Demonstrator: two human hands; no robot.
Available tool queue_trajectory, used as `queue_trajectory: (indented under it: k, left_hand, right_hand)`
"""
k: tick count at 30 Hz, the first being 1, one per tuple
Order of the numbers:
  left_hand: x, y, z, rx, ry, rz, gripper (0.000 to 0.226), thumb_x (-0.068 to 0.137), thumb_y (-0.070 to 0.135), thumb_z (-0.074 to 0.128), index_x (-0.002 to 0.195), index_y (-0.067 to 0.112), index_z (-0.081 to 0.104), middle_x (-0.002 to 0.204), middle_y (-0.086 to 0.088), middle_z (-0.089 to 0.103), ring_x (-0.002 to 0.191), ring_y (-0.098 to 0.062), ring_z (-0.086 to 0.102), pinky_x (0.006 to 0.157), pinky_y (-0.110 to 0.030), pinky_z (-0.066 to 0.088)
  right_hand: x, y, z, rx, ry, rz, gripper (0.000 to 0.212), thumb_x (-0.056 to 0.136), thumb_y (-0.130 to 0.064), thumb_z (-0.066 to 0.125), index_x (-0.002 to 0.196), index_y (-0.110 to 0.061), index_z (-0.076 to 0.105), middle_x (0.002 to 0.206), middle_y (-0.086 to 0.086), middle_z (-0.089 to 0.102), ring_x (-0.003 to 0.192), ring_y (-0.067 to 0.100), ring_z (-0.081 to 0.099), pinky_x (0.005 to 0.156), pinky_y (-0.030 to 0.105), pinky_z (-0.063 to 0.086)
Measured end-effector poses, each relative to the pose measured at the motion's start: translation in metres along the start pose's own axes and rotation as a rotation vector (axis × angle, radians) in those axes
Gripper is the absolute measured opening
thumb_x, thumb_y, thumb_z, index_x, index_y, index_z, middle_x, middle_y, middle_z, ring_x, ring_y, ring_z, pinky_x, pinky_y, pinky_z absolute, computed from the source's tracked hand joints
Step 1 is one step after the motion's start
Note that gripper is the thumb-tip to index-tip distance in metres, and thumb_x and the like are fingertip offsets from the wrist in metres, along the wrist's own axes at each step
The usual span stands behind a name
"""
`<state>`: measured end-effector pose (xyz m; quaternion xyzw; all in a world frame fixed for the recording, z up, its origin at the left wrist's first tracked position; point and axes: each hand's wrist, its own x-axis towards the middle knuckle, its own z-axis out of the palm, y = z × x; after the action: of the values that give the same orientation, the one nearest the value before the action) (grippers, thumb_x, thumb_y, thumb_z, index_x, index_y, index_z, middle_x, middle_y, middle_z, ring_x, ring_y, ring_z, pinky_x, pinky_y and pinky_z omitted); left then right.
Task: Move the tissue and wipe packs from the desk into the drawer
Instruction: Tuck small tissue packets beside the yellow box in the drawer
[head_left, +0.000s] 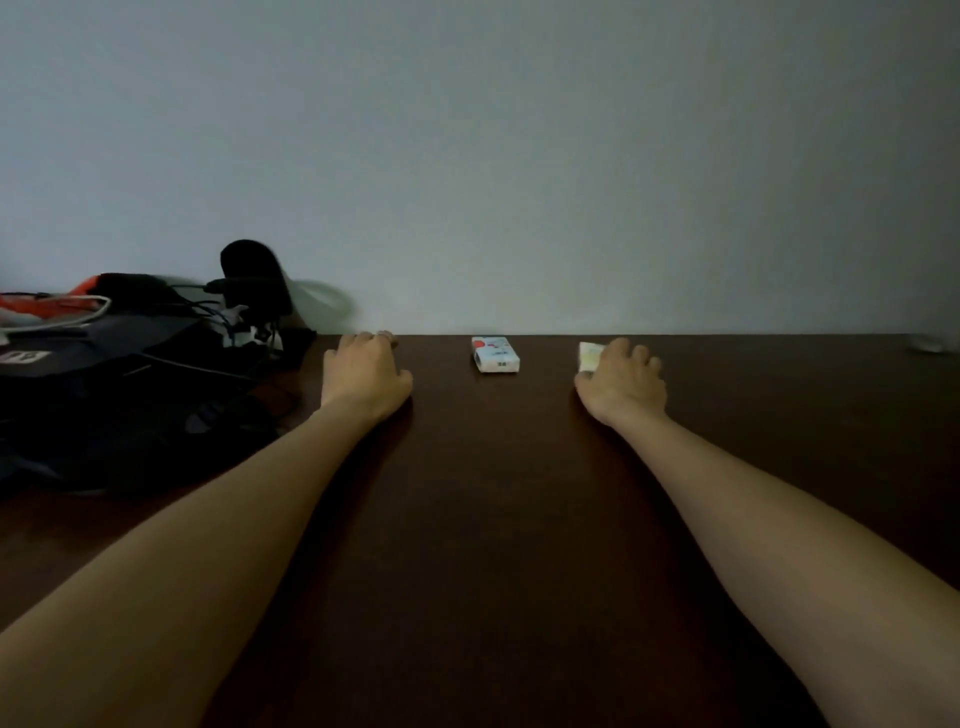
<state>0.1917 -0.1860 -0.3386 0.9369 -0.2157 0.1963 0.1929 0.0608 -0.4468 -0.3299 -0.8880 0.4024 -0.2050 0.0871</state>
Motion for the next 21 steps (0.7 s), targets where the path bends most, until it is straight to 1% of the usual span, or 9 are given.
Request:
queue_trajectory:
  k: [2,4,6,8,10,12,14,17,21]
  left_hand:
    - [0.008,-0.004,0.001,-0.029,0.002,-0.046,0.048,0.086,0.041,0.062,0.129,0.019,0.061,0.122,-0.009,0.062,0.125,-0.032,0.046,0.103,-0.052,0.035]
    - [0.016,-0.009,0.005,-0.054,-0.081,-0.07,0.051,0.089,0.052,0.056,0.13,0.021,0.061,0.139,-0.006,0.052,0.136,-0.03,0.035,0.111,-0.053,0.028]
    - [0.021,-0.012,0.011,-0.099,-0.174,0.002,0.057,0.095,0.057,0.044,0.135,0.019,0.059,0.151,-0.006,0.044,0.141,-0.028,0.031,0.116,-0.047,0.029]
    - [0.02,-0.01,0.013,-0.225,-0.194,0.031,0.063,0.096,0.056,0.038,0.147,0.02,0.046,0.154,-0.01,0.042,0.143,-0.029,0.034,0.115,-0.045,0.031]
    - [0.016,-0.006,0.011,-0.315,-0.197,0.027,0.075,0.092,0.064,0.033,0.157,0.027,0.028,0.157,-0.009,0.039,0.144,-0.029,0.034,0.112,-0.047,0.031]
    - [0.01,-0.002,0.005,-0.316,-0.242,0.076,0.084,0.085,0.077,0.025,0.158,0.037,0.016,0.16,-0.006,0.036,0.145,-0.029,0.033,0.114,-0.052,0.03]
    - [0.003,0.0,-0.003,-0.268,-0.3,0.127,0.092,0.078,0.09,0.02,0.158,0.044,0.01,0.158,-0.006,0.041,0.144,-0.03,0.035,0.112,-0.056,0.032]
    - [-0.017,0.001,-0.013,-0.154,-0.347,0.167,0.1,0.077,0.093,0.022,0.157,0.033,0.025,0.154,-0.008,0.045,0.142,-0.028,0.037,0.108,-0.052,0.034]
    - [-0.056,0.003,-0.026,-0.07,-0.337,0.156,0.073,0.096,0.068,0.03,0.156,0.026,0.029,0.157,-0.007,0.038,0.146,-0.027,0.028,0.111,-0.05,0.029]
  right_hand:
    - [0.001,-0.017,0.005,0.054,0.016,-0.009,0.068,0.085,-0.053,0.062,0.135,-0.012,0.041,0.139,0.017,0.044,0.126,0.037,0.042,0.096,0.047,0.045]
    - [0.004,-0.039,0.01,0.16,-0.035,-0.045,0.066,0.088,-0.061,0.05,0.141,-0.022,0.038,0.149,0.018,0.033,0.137,0.037,0.031,0.105,0.051,0.038]
    - [0.007,-0.061,0.014,0.219,-0.197,-0.135,0.07,0.087,-0.074,0.034,0.148,-0.042,0.028,0.161,0.012,0.017,0.148,0.037,0.015,0.113,0.06,0.022]
    - [0.005,-0.085,0.017,0.139,-0.344,-0.282,0.078,0.079,-0.085,0.027,0.148,-0.05,0.027,0.163,0.003,0.02,0.149,0.034,0.017,0.114,0.062,0.018]
    - [-0.005,-0.102,0.021,0.094,-0.396,-0.455,0.076,0.077,-0.083,0.036,0.146,-0.05,0.034,0.161,-0.003,0.026,0.146,0.03,0.027,0.113,0.057,0.024]
    - [-0.02,-0.112,0.02,0.285,-0.561,-0.535,0.078,0.073,-0.071,0.058,0.144,-0.051,0.035,0.158,-0.009,0.033,0.142,0.023,0.036,0.114,0.049,0.03]
    - [-0.038,-0.112,0.016,0.438,-0.683,-0.537,0.094,0.062,-0.058,0.07,0.147,-0.052,0.03,0.155,-0.011,0.037,0.139,0.019,0.039,0.112,0.047,0.036]
    - [-0.065,-0.096,0.007,0.381,-0.586,-0.613,0.102,0.065,-0.055,0.067,0.154,-0.041,0.021,0.157,-0.005,0.029,0.142,0.024,0.03,0.109,0.046,0.036]
    - [-0.097,-0.07,-0.012,0.27,-0.563,-0.644,0.095,0.074,-0.059,0.06,0.156,-0.031,0.02,0.155,-0.006,0.019,0.143,0.024,0.02,0.109,0.043,0.031]
